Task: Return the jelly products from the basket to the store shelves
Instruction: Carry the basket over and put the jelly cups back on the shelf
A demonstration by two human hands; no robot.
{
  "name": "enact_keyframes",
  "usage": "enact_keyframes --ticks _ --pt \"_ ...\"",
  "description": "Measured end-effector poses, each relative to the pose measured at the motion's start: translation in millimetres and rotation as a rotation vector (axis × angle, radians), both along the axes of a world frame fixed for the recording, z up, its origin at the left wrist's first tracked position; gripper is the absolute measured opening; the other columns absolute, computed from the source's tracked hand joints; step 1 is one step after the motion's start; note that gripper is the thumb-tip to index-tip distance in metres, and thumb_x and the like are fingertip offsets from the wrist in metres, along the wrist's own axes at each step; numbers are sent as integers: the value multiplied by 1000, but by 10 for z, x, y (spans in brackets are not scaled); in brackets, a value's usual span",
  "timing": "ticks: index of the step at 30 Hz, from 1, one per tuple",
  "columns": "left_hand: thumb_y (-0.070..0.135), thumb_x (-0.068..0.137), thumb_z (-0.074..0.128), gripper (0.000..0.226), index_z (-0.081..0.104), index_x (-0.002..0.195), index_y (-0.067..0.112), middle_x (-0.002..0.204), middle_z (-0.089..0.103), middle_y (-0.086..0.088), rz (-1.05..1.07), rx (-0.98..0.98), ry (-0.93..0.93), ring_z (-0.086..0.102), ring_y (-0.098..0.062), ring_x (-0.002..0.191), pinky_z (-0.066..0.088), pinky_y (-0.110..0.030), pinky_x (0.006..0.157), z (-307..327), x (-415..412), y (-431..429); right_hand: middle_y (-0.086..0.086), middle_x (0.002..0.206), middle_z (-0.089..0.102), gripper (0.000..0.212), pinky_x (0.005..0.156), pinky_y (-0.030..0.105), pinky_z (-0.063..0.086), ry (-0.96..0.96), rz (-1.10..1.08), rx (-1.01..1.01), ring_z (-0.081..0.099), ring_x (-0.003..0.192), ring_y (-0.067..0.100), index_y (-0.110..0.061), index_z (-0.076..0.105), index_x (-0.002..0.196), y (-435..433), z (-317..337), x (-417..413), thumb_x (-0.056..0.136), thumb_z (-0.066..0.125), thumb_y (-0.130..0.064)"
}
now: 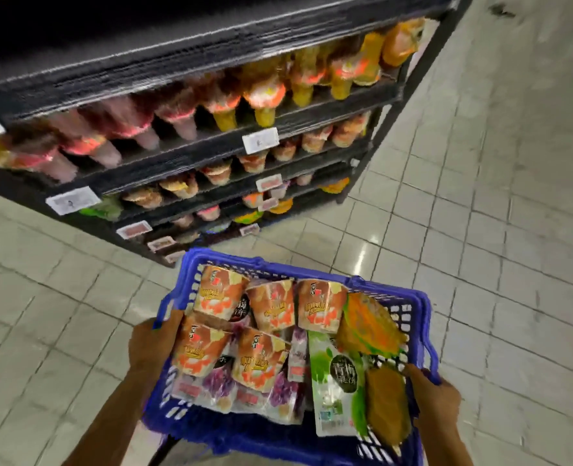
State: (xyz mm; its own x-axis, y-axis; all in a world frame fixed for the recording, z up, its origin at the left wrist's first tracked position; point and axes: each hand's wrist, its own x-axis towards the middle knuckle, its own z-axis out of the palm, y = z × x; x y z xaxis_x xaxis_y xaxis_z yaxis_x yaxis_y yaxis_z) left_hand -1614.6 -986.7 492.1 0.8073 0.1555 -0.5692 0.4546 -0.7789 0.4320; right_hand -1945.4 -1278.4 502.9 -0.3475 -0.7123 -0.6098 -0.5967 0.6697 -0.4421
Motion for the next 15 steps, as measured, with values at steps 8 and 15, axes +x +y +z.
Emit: enact_keyframes --ticks 8,15 --pt "66 81 59 62 55 59 8 58 59 -14 320 41 58 58 -31 57 43 -32 58 -430 -181 301 11 46 60 15 44 29 38 28 353 64 50 45 26 -8 70 70 -625 -395 960 70 80 -19" --pt "58 87 58 56 64 73 4 67 67 -16 455 45 116 63 -34 64 51 -39 68 -1324 101 542 10 64 63 19 55 33 43 60 438 135 55 59 28 -13 64 66 -660 -1187 1818 72 82 -15"
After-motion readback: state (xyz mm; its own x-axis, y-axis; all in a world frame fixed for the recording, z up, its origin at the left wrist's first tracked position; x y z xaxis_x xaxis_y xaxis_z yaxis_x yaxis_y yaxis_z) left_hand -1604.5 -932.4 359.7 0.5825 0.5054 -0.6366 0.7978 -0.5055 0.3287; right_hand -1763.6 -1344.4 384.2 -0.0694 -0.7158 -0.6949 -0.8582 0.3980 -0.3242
